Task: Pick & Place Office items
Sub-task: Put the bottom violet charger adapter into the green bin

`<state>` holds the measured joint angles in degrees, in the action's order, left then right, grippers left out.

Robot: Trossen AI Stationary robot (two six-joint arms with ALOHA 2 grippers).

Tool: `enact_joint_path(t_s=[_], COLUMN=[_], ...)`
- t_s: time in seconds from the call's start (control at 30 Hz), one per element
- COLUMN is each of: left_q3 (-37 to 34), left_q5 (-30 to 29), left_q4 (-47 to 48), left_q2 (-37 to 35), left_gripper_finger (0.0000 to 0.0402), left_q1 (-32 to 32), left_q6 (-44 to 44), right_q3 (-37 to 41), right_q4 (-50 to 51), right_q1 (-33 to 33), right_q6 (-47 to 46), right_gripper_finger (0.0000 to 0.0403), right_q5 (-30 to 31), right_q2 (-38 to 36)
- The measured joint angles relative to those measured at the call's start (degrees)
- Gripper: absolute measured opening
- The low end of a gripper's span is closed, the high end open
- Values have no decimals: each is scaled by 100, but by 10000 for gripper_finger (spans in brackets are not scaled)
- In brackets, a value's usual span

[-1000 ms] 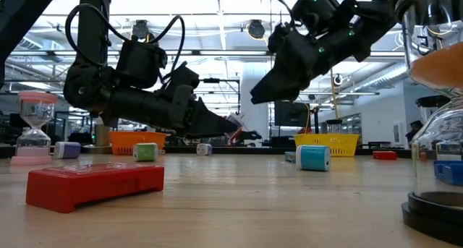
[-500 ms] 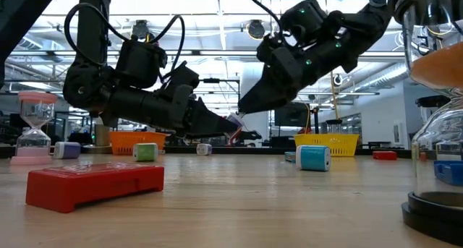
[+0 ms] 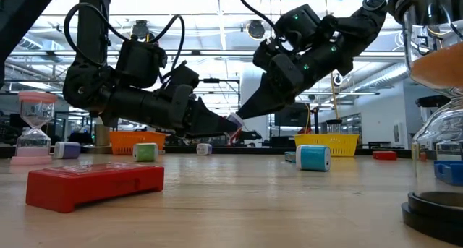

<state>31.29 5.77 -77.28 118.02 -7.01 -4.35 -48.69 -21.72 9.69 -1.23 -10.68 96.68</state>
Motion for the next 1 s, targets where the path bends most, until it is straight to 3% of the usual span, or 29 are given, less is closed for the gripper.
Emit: enact_joint_path(t_s=[0.3, 0.47, 0.83, 1.0], left_q3=[0, -1, -2, -7], left_q5=[14, 23, -1, -200], left_q4=[-2, 2, 173, 1174], left_q2=[0, 0, -22, -493], left_gripper_finger=[142, 148, 253, 281], left_q1=[-2, -2, 131, 148], left_q6=[10, -28, 61, 269], right_q3=[0, 2, 5, -411], right_q4=[3, 2, 177, 1544], right_q1=[0, 0, 2, 0], right_q6=[90, 156, 201, 200], right_gripper_finger=[47, 40, 40, 40], right_q5=[-50, -50, -6, 339], right_q2=[0, 0, 0, 0])
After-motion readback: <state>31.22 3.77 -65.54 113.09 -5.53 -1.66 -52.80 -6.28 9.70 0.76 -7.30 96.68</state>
